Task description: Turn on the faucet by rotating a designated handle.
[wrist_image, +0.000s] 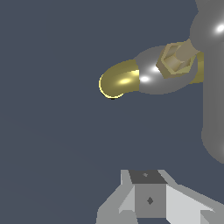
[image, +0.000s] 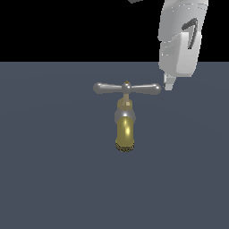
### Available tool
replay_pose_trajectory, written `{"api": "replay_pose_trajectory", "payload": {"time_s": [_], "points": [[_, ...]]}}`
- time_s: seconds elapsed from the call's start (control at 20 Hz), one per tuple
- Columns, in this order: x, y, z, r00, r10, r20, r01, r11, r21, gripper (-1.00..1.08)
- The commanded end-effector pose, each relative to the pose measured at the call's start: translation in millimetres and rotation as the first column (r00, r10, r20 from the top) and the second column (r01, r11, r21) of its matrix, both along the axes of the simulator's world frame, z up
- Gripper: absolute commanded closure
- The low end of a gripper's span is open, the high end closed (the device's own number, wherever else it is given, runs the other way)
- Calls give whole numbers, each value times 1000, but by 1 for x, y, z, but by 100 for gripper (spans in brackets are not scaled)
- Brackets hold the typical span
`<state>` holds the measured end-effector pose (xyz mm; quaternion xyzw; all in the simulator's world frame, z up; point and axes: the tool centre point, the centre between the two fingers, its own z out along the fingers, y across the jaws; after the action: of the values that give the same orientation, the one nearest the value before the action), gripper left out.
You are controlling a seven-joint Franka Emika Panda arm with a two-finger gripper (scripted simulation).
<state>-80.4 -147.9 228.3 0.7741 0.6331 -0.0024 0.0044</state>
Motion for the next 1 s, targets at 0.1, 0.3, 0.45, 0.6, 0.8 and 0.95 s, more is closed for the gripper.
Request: {"api": "replay_pose_trajectory", "payload": {"time_s": [0.1, 0.3, 0.45, 0.6, 0.8, 0.95], "points": [[14, 0, -13, 998, 62, 0, -62, 998, 3, 108], [23, 1, -21, 995, 104, -1, -104, 995, 6, 108], [28, 2, -26, 992, 129, -1, -129, 992, 8, 108], [32, 2, -30, 989, 147, -2, -147, 989, 9, 108], [35, 3, -33, 987, 160, -2, -160, 987, 11, 108], [35, 3, -33, 987, 161, -2, -161, 987, 11, 108]]}}
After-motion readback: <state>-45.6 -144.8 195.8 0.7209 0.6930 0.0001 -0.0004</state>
